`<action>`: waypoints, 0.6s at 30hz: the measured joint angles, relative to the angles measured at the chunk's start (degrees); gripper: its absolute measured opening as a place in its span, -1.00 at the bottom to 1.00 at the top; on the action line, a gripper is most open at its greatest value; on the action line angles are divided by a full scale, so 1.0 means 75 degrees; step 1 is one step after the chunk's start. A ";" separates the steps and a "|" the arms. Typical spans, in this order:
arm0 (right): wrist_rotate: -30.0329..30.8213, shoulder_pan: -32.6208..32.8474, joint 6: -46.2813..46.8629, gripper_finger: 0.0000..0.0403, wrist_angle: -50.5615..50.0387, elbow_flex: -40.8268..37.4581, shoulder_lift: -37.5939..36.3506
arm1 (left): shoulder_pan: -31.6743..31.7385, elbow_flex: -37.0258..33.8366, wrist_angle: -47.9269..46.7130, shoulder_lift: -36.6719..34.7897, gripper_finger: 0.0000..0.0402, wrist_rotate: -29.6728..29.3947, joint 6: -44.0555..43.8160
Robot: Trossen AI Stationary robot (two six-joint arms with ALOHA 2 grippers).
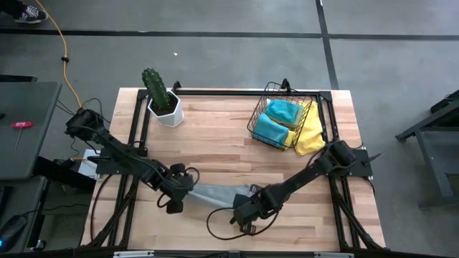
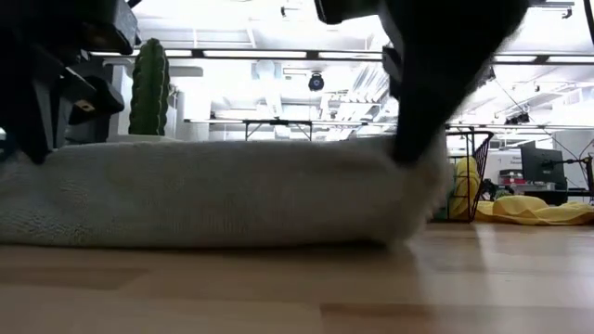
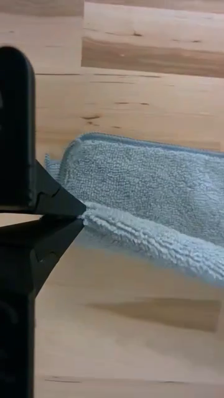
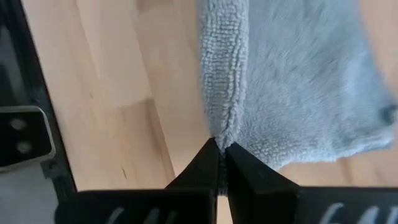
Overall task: Fold microfiber towels
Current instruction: Fold the gray microfiber towel
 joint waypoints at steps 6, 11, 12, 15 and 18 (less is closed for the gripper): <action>0.0607 -0.0247 0.0206 -1.00 -0.0329 0.0054 -0.0187 | -0.0079 -0.0003 -0.0035 0.0000 -1.00 -0.0429 -0.0017; 0.0841 -0.0588 0.0612 -1.00 -0.0734 -0.0067 -0.0122 | -0.0125 -0.0003 -0.0027 0.0000 -1.00 -0.0771 -0.0023; 0.0891 -0.0644 0.0696 -1.00 -0.0758 -0.0087 -0.0122 | -0.0128 -0.0003 -0.0043 0.0000 -1.00 -0.0809 -0.0026; 0.0925 -0.0790 0.0819 -1.00 -0.0836 -0.0087 -0.0122 | -0.0131 -0.0009 -0.0256 0.0000 -1.00 -0.1056 -0.0196; 0.1119 -0.0896 0.1062 -1.00 -0.0831 -0.0087 -0.0122 | -0.0131 -0.0194 -0.0387 0.0001 -1.00 -0.1218 -0.0488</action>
